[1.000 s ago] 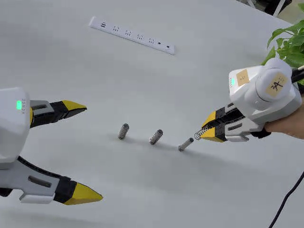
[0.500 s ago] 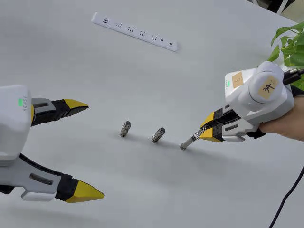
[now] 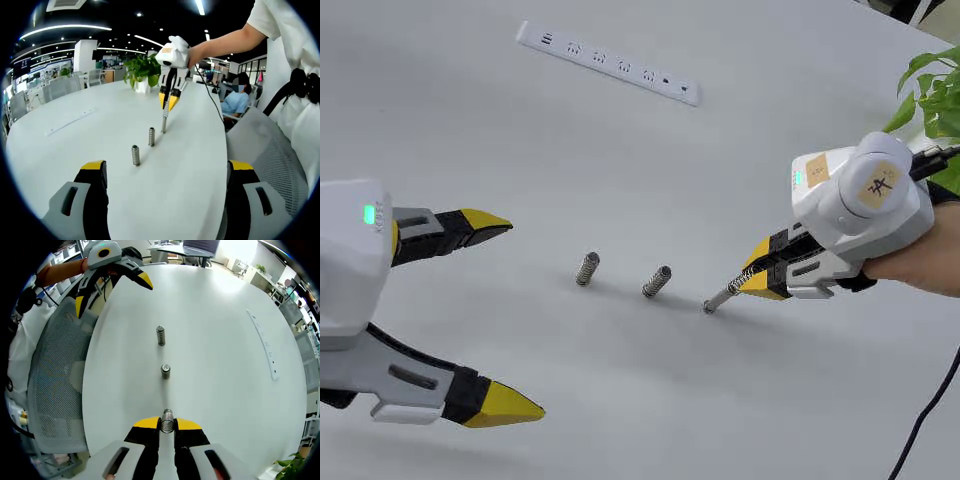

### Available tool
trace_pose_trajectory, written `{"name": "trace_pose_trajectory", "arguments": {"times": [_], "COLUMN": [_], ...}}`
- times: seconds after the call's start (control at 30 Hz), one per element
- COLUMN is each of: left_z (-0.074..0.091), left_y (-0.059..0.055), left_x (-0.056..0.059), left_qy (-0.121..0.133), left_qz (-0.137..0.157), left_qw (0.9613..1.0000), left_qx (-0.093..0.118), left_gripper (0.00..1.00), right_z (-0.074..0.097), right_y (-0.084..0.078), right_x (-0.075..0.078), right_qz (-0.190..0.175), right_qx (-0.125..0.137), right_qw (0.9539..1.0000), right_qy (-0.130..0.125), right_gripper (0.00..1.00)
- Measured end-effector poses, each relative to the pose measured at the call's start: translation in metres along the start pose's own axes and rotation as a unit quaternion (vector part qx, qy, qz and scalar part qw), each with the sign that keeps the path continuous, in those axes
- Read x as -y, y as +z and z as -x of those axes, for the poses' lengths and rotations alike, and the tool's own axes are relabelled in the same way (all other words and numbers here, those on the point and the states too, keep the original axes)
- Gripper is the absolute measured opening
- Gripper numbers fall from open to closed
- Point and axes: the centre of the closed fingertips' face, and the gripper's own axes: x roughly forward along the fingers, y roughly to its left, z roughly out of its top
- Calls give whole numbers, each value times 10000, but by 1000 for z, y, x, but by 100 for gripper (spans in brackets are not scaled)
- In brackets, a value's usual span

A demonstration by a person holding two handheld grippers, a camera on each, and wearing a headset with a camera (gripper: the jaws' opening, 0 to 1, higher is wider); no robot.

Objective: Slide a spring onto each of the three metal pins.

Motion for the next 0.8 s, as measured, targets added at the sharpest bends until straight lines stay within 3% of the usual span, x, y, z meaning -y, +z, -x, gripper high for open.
{"name": "trace_pose_trajectory", "arguments": {"times": [0.8], "left_z": [1], "left_y": [-4], "left_x": [0], "left_qy": [-15], "left_qz": [50], "left_qw": [10000], "left_qx": [-18], "left_gripper": [99], "right_z": [-23], "right_y": [-7], "right_x": [2], "right_qz": [13], "right_qx": [-67], "right_qw": [9999], "right_qy": [141], "right_gripper": [6]}}
